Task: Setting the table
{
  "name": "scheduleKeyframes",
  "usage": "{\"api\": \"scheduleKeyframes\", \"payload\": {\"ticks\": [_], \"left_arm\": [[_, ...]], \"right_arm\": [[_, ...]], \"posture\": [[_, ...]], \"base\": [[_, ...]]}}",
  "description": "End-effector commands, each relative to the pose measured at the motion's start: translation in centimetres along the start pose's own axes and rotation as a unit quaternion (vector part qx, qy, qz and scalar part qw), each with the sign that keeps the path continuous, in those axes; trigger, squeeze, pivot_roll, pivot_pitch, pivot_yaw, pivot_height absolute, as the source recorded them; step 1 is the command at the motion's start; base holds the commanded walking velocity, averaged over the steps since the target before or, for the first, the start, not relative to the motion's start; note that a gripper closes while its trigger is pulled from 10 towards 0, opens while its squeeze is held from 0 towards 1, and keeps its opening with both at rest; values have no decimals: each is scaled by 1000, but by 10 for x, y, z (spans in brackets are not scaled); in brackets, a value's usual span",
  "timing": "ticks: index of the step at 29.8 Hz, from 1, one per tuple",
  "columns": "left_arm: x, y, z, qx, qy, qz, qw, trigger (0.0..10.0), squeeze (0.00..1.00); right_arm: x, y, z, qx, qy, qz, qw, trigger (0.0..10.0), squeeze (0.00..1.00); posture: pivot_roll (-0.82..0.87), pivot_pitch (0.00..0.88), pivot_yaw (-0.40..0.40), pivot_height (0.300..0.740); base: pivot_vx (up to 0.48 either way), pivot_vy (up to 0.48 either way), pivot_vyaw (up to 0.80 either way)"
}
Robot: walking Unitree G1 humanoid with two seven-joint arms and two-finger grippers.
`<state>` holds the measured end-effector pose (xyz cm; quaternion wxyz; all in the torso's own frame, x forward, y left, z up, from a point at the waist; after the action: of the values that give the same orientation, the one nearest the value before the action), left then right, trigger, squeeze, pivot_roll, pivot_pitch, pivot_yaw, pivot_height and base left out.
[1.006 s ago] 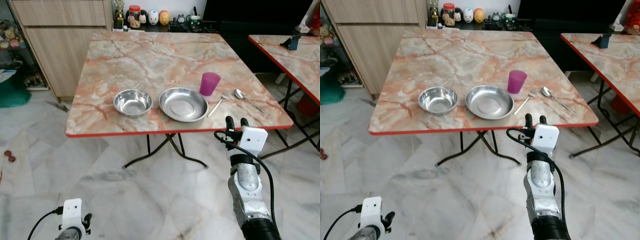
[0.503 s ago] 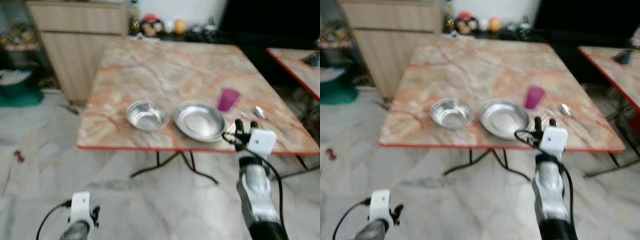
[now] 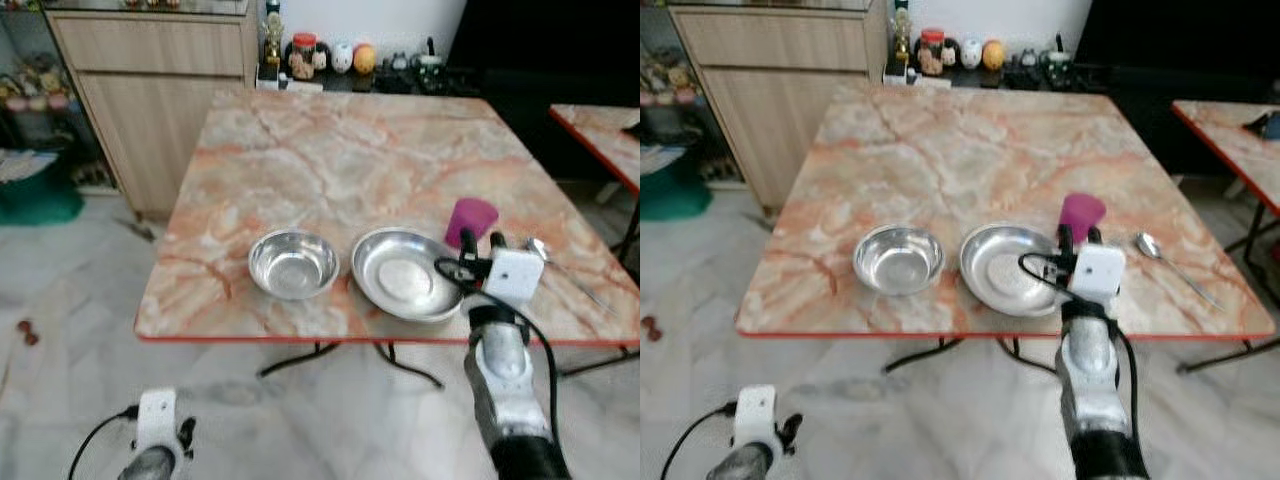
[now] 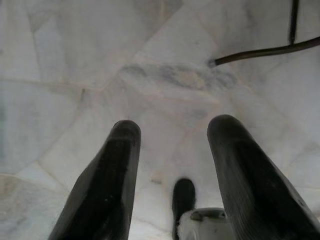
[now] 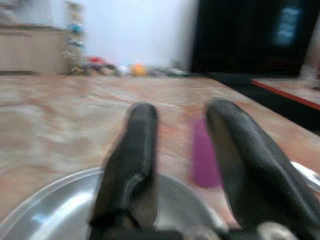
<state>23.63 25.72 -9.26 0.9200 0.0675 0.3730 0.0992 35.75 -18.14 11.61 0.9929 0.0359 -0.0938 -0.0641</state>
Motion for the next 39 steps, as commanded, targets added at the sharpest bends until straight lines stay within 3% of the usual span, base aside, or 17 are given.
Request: {"api": "scheduleKeyframes", "payload": {"ticks": [1, 6, 11, 12, 13, 14, 15, 20, 23, 25, 26, 29, 39], "left_arm": [[0, -6, -2, 0, 2, -4, 1000, 10000, 0], [-1, -6, -3, -1, 3, -5, 1000, 10000, 0], [-1, -5, -5, 0, 6, -5, 1000, 10000, 0], [-1, -4, -6, 0, 7, -5, 1000, 10000, 0], [-1, -4, -6, 0, 8, -6, 1000, 10000, 0], [-1, -4, -6, 1, 9, -6, 1000, 10000, 0], [-1, -4, -5, 1, 10, -6, 1000, 10000, 0], [0, -5, -5, 1, 11, -7, 1000, 10000, 0], [0, -5, -5, 2, 12, -8, 1000, 10000, 0], [0, -5, -5, 2, 12, -7, 1000, 10000, 0], [0, -5, -5, 2, 12, -7, 1000, 10000, 0], [-1, -3, -6, 2, 13, -5, 1000, 10000, 0], [-2, 0, -9, 2, 17, -2, 1000, 10000, 0]], "right_arm": [[-1, -15, 2, -2, 1, -21, 1000, 10000, 0], [-1, -19, -1, 2, 12, -31, 999, 10000, 0], [-2, -30, -2, 38, 21, -53, 998, 10000, 0], [-3, -35, -4, 61, 29, -62, 996, 10000, 75], [-4, -38, -5, 75, 32, -66, 994, 10000, 631], [-5, -41, -6, 96, 35, -72, 992, 10000, 1000], [-6, -47, -8, 121, 41, -81, 988, 10000, 1000], [-5, -72, -12, 147, 53, -128, 979, 10000, 1000], [-1, -75, -14, 161, 64, -132, 976, 10000, 1000], [5, -67, -15, 154, 78, -108, 979, 10000, 996], [7, -63, -14, 153, 80, -97, 980, 10000, 0], [17, -48, -14, 156, 97, -71, 980, 10000, 0], [24, -30, -27, 121, 155, -33, 980, 10000, 0]], "posture": [[-29, 0, -63, 740], [-30, 0, -61, 740], [-34, 0, -60, 740], [-34, 0, -60, 740], [-34, 0, -60, 740], [-34, 0, -60, 740], [-34, 0, -60, 740], [-40, 0, -59, 740], [-40, 0, -55, 740], [-41, 0, -54, 740], [-38, 0, -53, 740], [-38, 0, -52, 740], [-41, 0, -48, 740]], "base": [[0, 0, 0], [0, 0, 0], [0, 0, 0], [0, 0, 0], [0, 0, 0], [0, 0, 0], [0, 0, 0], [0, 0, 0], [0, 0, 0], [0, 0, 0], [0, 0, 0], [0, 0, 0], [0, 0, 0]]}}
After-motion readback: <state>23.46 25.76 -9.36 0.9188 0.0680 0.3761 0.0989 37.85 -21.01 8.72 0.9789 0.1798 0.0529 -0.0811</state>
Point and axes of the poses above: a point about 5 cm out from each wrist's last joint towards the gripper, its own x axis pointing out of the wrist towards the gripper, its own z axis along the axis of the wrist's last joint, y = z × x, the point moved 5 cm from there along x, pointing out of the wrist towards the gripper, and after that the axes turned 6 degrees about x, right-handed, at the moved point
